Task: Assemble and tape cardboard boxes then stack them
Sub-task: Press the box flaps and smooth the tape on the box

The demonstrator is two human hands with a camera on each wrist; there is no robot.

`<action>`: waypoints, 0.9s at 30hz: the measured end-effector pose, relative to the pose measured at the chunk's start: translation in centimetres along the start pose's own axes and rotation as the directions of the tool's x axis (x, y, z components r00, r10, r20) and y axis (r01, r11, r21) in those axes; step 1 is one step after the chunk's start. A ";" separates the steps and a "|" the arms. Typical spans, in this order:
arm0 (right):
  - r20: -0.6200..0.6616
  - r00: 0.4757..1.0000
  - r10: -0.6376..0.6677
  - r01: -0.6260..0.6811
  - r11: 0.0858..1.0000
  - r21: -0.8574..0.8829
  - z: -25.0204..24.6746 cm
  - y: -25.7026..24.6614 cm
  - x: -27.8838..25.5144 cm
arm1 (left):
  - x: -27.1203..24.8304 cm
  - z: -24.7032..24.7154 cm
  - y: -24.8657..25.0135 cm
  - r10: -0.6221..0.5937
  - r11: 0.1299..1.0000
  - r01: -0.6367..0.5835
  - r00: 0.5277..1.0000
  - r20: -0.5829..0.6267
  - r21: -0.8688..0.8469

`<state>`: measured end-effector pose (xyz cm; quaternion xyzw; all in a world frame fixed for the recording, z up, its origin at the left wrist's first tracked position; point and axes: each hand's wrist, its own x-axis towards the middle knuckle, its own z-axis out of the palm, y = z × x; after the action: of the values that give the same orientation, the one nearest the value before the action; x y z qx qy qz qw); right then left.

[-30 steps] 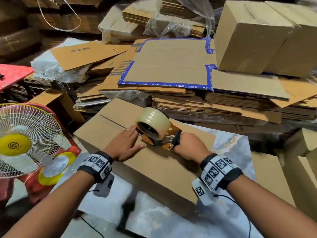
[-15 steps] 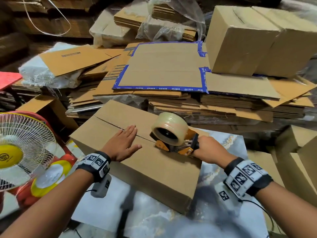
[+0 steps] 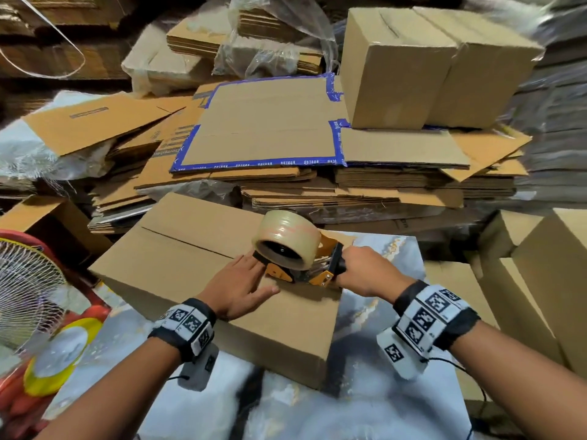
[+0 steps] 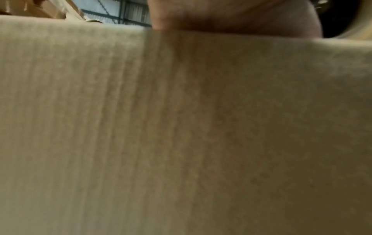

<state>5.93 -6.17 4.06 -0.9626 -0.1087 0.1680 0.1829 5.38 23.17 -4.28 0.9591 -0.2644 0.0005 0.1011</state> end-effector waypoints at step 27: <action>-0.124 0.988 0.091 -0.080 0.993 0.088 -0.9 9.5 -6.2 | 2.0 1.1 11.4 -0.164 0.986 0.165 0.983 0.077 -0.014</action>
<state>1.94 -16.82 2.96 -0.9667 -0.0483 0.1181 0.2218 1.27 12.35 -3.07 0.9759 -0.1879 -0.0470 0.1004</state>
